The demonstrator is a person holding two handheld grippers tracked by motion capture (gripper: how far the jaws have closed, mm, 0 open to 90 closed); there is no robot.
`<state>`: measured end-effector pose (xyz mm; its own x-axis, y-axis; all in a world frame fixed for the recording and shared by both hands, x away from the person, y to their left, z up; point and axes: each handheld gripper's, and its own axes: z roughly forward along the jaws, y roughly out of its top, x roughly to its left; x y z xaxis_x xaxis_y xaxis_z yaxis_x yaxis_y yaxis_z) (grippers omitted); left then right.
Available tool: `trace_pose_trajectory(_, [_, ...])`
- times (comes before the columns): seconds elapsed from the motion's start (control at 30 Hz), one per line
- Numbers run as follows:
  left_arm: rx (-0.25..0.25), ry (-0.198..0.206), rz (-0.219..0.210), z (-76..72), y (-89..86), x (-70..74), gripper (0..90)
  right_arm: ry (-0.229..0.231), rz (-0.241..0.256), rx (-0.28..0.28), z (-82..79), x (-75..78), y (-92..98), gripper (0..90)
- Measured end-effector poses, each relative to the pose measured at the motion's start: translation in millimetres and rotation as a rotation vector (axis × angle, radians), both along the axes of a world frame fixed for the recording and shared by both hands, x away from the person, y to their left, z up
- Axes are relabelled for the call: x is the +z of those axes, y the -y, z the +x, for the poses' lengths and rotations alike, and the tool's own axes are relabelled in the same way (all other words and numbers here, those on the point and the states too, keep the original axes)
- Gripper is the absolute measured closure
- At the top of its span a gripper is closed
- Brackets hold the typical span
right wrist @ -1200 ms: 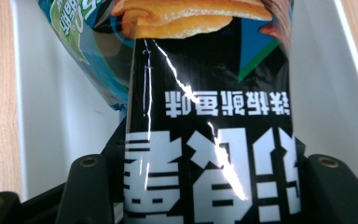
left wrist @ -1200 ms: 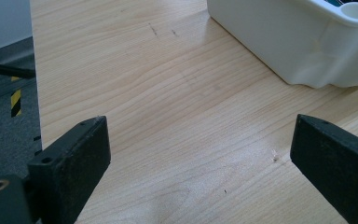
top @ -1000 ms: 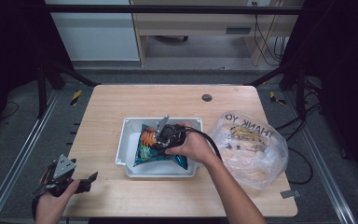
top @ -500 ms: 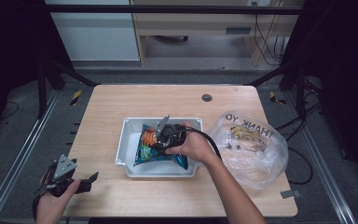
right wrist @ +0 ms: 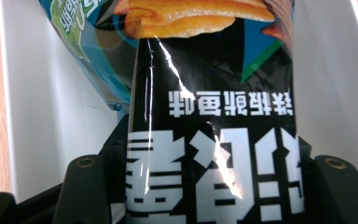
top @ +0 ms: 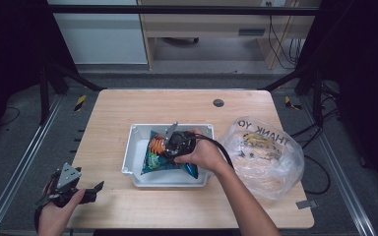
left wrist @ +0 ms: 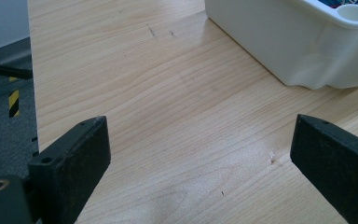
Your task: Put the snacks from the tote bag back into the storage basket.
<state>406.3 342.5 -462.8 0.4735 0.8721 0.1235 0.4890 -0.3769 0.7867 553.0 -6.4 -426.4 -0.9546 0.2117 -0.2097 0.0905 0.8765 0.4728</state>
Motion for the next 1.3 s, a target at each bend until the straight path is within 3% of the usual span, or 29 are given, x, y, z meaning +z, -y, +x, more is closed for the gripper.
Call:
trace_pose_trajectory(0.47, [0.003, 0.001, -0.003, 0.6, -1.0, 0.5, 4.4, 0.007, 0.004, -0.004, 0.9, -0.9, -1.7, 36.9])
trace_pose_trajectory(0.9, [0.000, 0.003, -0.001, 0.6, -0.4, 0.6, 4.6, 0.026, 0.017, -0.035, -0.6, 1.5, -3.0, 27.3])
trace_pose_trajectory(1.3, [0.000, -0.001, 0.008, 1.0, 0.1, -0.1, 4.6, 0.050, 0.037, -0.058, -4.3, 12.9, 2.7, 17.7])
